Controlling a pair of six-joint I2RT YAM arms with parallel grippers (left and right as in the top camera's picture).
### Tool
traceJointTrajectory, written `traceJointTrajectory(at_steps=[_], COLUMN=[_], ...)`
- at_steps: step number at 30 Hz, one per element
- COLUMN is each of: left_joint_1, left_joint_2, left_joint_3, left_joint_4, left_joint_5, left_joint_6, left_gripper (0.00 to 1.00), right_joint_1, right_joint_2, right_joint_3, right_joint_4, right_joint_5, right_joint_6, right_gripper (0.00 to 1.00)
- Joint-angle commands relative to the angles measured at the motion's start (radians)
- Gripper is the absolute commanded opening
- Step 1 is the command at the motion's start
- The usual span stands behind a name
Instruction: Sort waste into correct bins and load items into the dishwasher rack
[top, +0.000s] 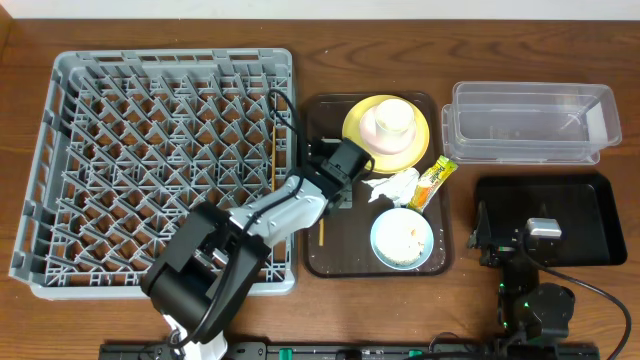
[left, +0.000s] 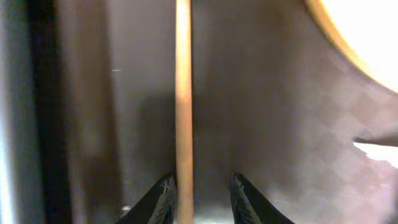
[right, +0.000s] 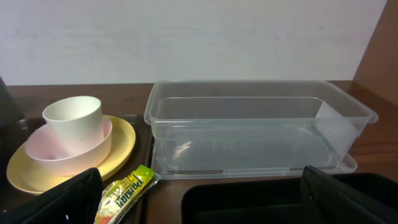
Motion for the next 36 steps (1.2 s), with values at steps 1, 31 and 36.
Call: traceJointTrajectory(at_steps=[1, 31, 36], left_joint_1=[-0.021, -0.048, -0.019], left_joint_2=[0.048, -0.356, -0.496], left_joint_3=[-0.026, 0.046, 0.046], left_joint_4=[-0.008, -0.137, -0.202], left_joint_5=[0.057, -0.14, -0.262], left_joint_6=[0.017, 0.129, 0.182], left_gripper=[0.32, 0.06, 0.06], right_joint_1=[-0.032, -0.041, -0.041], right_joint_2=[-0.006, -0.006, -0.006], right_joint_3=[-0.001, -0.001, -0.001], right_joint_4=[-0.003, -0.003, -0.003], right_joint_5=[-0.001, 0.0, 0.0], right_joint_6=[-0.007, -0.007, -0.007], right_gripper=[0.99, 0.99, 0.99])
